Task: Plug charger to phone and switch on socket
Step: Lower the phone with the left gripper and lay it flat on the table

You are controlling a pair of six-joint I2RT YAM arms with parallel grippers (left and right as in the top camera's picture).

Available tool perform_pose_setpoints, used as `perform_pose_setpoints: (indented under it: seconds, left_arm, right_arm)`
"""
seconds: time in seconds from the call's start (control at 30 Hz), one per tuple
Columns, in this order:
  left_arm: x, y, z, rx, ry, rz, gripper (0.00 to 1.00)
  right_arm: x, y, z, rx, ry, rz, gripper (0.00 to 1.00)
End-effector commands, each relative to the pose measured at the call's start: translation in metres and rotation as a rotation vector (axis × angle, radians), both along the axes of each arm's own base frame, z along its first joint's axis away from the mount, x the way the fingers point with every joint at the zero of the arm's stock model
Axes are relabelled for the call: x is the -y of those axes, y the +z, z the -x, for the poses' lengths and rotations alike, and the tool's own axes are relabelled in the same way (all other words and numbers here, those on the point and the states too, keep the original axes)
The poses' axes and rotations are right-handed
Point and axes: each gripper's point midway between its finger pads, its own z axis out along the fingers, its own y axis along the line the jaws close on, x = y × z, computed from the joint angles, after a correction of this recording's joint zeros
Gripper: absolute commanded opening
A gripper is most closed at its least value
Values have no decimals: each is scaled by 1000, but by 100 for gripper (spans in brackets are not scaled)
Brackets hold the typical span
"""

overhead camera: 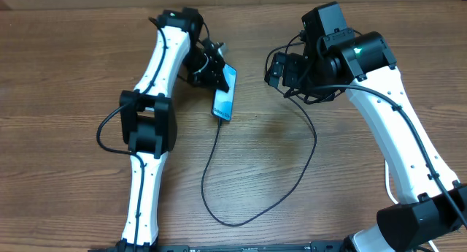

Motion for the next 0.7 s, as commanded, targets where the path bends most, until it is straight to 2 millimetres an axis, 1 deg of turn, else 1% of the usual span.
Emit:
perform_pose_setpoints:
  seconds: [0.0, 0.07, 0.23, 0.37, 0.43, 0.47, 0.57, 0.67]
  left_arm:
    - [-1, -7, -4, 22, -22, -4, 4]
    - [-6, -10, -8, 39, -15, -39, 5]
    - [-12, -14, -11, 52, -15, -81, 7]
    - [-17, -17, -11, 57, -18, -116, 15]
    - [-20, -19, -12, 62, -20, -135, 22]
    - [-22, -20, -12, 62, -17, -149, 23]
    - [-30, -23, -13, 61, -6, -200, 24]
    - [-36, -25, -13, 65, -9, -235, 29]
  right_arm:
    - [3, 5, -3, 16, -14, 2, 100]
    - [3, 5, -3, 16, -14, 2, 100]
    - [4, 4, -2, 9, -14, 4, 100]
    - [4, 3, 0, 3, -14, 7, 100]
    - [4, 3, 0, 2, -14, 7, 100]
    - [4, 3, 0, 2, -14, 8, 100]
    - [5, 3, 1, 0, -14, 8, 100]
    - [5, 3, 2, -5, -14, 10, 100]
